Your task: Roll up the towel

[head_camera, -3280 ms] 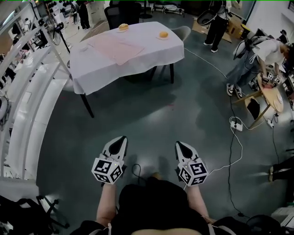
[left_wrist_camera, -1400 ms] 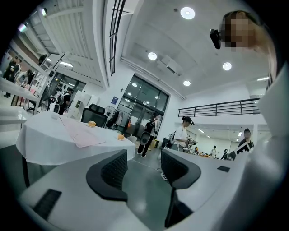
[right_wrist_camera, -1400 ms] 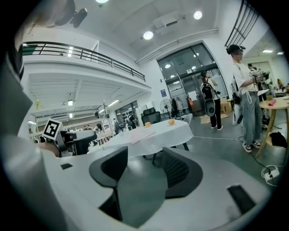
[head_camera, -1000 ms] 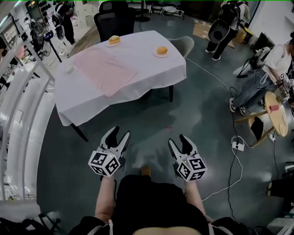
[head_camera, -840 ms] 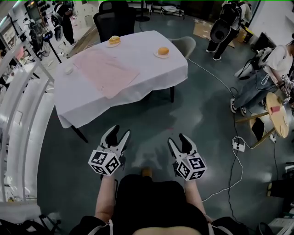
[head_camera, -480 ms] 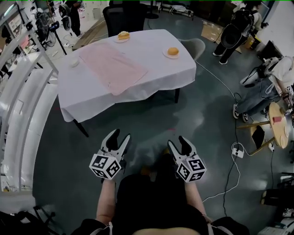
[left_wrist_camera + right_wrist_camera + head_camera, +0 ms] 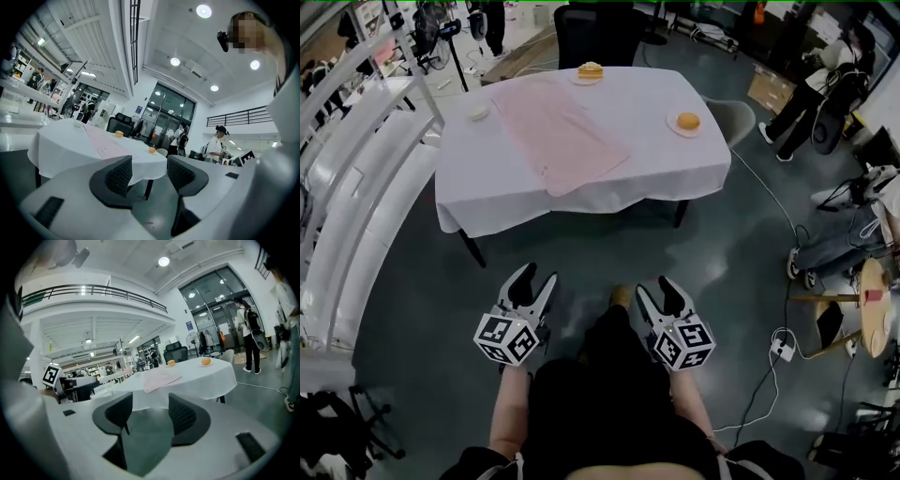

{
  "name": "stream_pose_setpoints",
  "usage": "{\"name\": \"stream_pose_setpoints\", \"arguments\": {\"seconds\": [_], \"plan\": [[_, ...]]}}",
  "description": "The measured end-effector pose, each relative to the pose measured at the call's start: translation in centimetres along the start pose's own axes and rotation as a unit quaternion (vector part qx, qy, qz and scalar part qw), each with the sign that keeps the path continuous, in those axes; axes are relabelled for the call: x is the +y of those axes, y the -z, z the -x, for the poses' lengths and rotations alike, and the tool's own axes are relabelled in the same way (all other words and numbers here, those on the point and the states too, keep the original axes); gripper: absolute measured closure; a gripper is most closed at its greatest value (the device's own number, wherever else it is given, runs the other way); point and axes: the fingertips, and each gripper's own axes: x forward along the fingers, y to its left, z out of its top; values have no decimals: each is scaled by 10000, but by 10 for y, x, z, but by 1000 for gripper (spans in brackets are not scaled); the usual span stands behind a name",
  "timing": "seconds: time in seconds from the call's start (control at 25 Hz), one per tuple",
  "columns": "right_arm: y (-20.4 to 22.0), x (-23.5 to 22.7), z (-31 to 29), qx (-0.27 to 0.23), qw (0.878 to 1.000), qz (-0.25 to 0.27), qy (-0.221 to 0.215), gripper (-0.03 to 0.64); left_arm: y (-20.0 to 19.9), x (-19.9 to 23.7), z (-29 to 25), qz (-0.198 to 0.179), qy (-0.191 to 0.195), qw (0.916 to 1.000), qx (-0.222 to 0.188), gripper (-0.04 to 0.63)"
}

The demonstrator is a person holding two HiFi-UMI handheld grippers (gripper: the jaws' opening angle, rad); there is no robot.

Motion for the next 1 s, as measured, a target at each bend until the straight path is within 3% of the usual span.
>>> {"name": "stream_pose_setpoints", "arguments": {"seconds": [0.16, 0.64, 1.0], "plan": [[-22, -27, -37, -16, 9998, -40, -186, 365, -22, -3, -41, -164, -10, 9998, -69, 357], [-89, -130, -143, -17, 9975, 83, -700, 365, -60, 13, -179, -178, -424, 9982, -382, 357], [-112, -190, -198, 80, 9948, 103, -1008, 365, -64, 19, -241, -377, -818, 9953, -356, 357]]}}
